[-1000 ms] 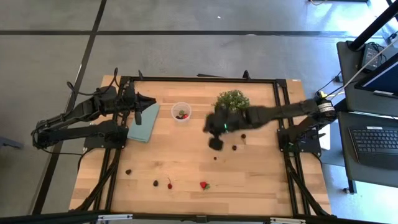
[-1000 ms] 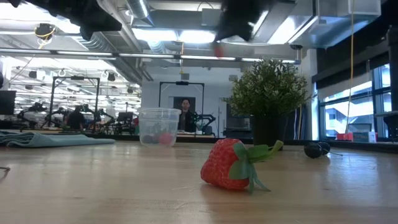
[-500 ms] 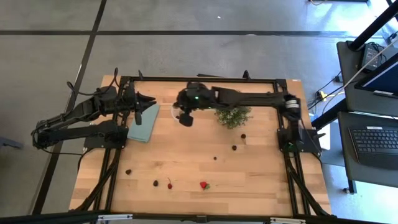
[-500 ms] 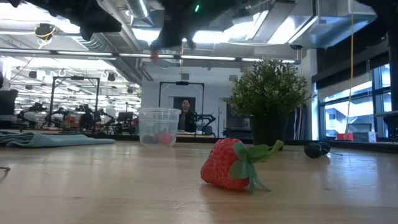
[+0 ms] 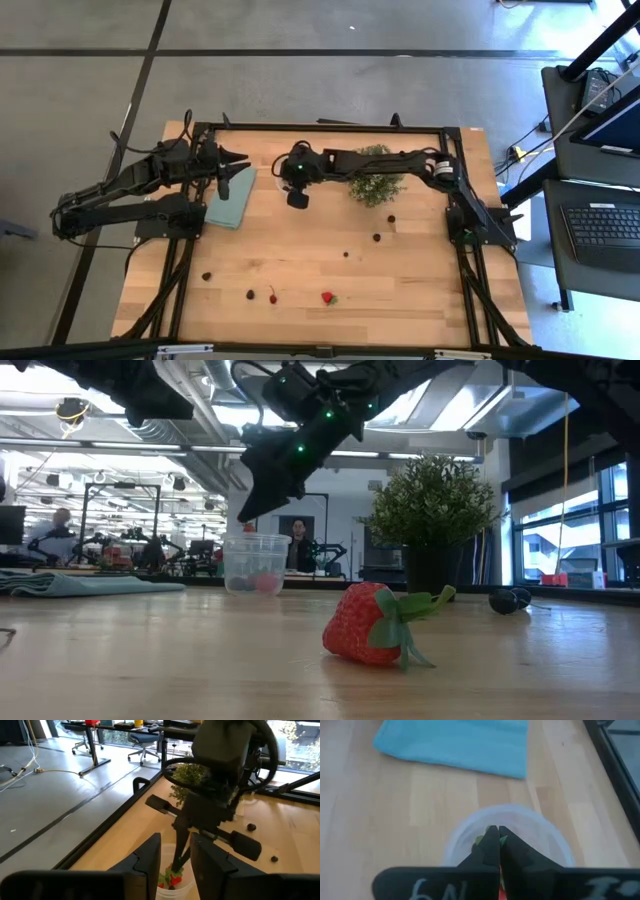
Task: Pick and placing Produce into tupperware
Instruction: Put the red strawberry into the transparent container
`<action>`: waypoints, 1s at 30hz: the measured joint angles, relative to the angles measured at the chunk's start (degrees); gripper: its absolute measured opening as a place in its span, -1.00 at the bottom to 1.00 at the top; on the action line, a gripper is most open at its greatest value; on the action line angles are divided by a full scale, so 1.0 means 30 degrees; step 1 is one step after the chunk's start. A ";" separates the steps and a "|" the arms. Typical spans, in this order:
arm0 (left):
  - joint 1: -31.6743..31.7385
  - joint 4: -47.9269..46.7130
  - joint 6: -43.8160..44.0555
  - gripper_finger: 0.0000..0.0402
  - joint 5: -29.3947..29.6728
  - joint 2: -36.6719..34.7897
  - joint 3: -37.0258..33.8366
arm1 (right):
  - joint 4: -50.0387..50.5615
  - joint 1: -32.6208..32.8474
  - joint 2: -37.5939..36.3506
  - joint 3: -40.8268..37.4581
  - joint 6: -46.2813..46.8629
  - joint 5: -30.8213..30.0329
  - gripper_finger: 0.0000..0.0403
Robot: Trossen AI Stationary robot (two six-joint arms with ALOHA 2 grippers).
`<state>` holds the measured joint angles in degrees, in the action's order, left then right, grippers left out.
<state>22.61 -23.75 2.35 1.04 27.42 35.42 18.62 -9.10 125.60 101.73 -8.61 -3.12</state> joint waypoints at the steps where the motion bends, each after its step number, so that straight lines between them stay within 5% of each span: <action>1: 0.0000 0.0000 0.0000 -0.51 0.0000 0.0000 0.0000 | 0.0014 0.0007 0.0040 0.0000 -0.0151 -0.0219 -1.00; 15: -0.0002 0.0056 -0.0007 -0.41 -0.0007 0.0000 0.0000 | 0.1018 -0.0379 0.0066 0.0000 0.0206 -0.1461 -0.91; 30: -0.0007 0.0073 -0.0007 -0.41 -0.0007 0.0000 0.0000 | 0.1838 -0.0281 0.0030 0.1905 -0.0727 -0.1454 -0.25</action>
<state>22.59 -23.53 2.33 1.02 27.42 35.42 24.13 -9.95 125.69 107.45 -10.79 -7.49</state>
